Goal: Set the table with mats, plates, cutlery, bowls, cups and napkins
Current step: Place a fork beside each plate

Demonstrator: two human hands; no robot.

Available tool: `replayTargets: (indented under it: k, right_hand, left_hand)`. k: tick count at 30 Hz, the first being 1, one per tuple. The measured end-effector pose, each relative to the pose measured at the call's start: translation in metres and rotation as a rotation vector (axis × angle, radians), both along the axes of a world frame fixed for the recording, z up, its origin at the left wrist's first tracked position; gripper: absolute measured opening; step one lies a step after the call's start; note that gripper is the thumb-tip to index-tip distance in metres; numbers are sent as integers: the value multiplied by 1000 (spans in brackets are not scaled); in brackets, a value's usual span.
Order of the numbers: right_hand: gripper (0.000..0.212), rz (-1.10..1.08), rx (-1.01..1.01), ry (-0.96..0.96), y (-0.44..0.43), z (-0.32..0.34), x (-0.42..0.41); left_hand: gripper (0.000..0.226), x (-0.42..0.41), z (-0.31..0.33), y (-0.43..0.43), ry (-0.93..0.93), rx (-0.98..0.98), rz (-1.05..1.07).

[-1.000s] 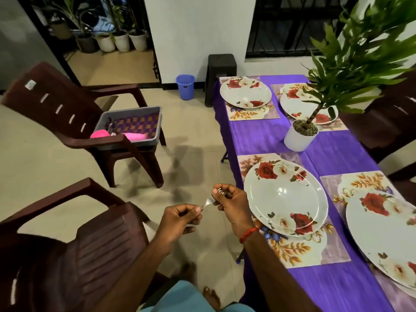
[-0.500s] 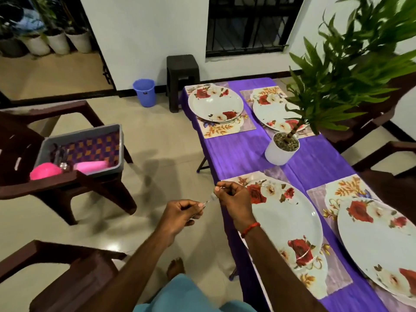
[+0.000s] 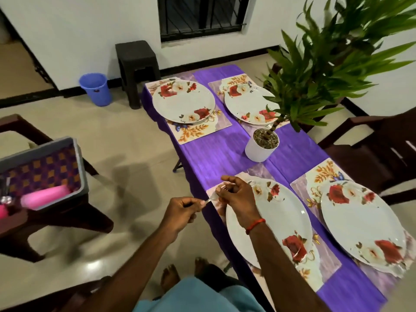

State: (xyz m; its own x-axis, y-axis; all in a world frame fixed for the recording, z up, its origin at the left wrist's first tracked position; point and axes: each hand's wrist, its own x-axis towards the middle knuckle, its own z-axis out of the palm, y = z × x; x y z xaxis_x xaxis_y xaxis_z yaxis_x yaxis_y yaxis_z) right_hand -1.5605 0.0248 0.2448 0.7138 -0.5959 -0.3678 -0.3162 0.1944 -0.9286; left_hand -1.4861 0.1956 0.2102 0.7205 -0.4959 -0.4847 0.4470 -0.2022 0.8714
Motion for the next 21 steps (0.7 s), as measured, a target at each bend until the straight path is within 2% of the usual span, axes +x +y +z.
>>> replayTargets:
  k: [4, 10, 15, 21]
  right_hand:
    - [36, -63, -117, 43, -27, -7, 1]
    - [32, -104, -247, 111, -70, -17, 11]
    - [31, -59, -242, 178, -115, -45, 24]
    - [27, 43, -381, 286, -153, -91, 31]
  left_hand:
    - [4, 10, -3, -24, 4, -16, -99]
    - [8, 29, -17, -50, -72, 79, -190]
    - [16, 44, -34, -84, -252, 195, -327]
    - [18, 60, -65, -121, -402, 342, -474]
